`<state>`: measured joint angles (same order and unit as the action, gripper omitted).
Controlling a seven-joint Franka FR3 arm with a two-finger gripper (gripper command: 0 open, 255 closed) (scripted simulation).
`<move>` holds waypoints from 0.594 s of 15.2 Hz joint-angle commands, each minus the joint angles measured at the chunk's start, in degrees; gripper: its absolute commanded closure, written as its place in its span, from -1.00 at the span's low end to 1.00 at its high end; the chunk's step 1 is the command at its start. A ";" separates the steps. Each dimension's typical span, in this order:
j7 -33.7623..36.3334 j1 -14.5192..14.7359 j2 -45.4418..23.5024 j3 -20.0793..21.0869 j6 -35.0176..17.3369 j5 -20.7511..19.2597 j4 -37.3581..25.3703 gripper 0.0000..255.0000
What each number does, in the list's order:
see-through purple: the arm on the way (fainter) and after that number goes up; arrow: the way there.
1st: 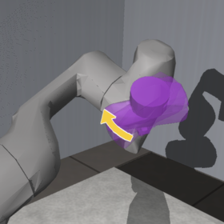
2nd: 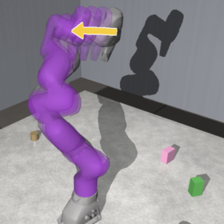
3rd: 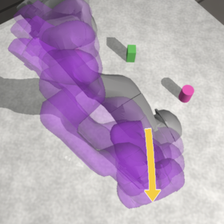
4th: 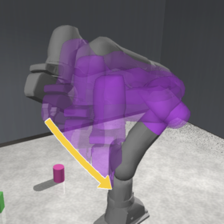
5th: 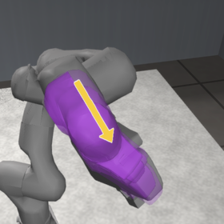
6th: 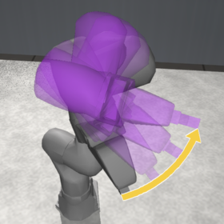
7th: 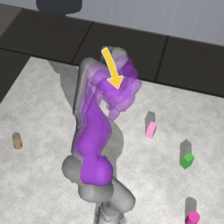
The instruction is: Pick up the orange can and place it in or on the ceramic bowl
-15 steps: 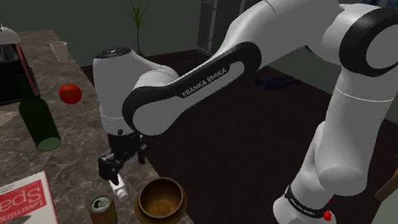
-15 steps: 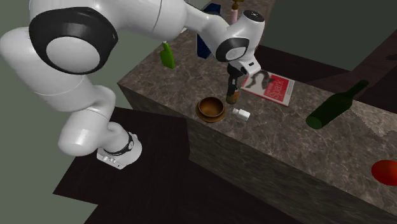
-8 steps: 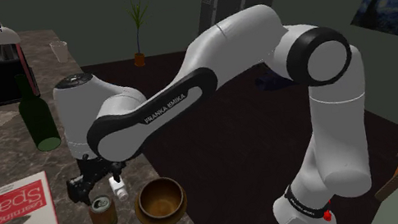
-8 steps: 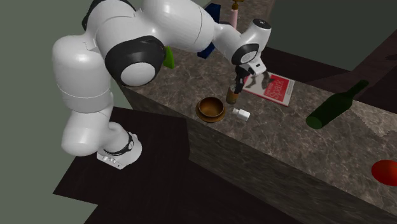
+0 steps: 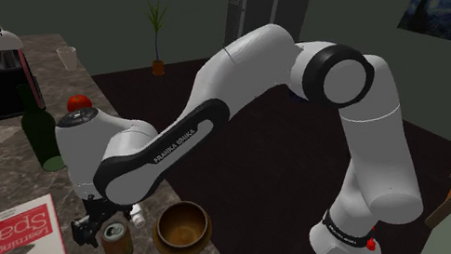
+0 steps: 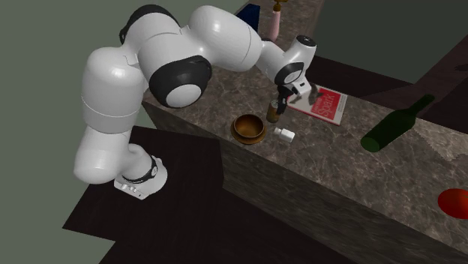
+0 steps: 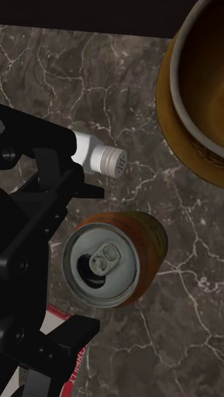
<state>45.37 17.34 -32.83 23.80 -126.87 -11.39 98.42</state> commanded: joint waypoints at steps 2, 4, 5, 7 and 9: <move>0.27 0.26 -0.68 -0.19 -0.81 -0.31 0.12 -1.00; 0.27 0.26 -0.69 -0.19 -0.81 -0.31 0.12 -1.00; 0.27 0.26 -0.69 -0.19 -0.81 -0.31 0.12 -1.00; 0.27 0.26 -0.69 -0.19 -0.81 -0.31 0.12 -1.00; 0.27 0.26 -0.68 -0.19 -0.80 -0.30 0.12 1.00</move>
<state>45.64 17.59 -33.50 23.61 -127.67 -11.70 98.53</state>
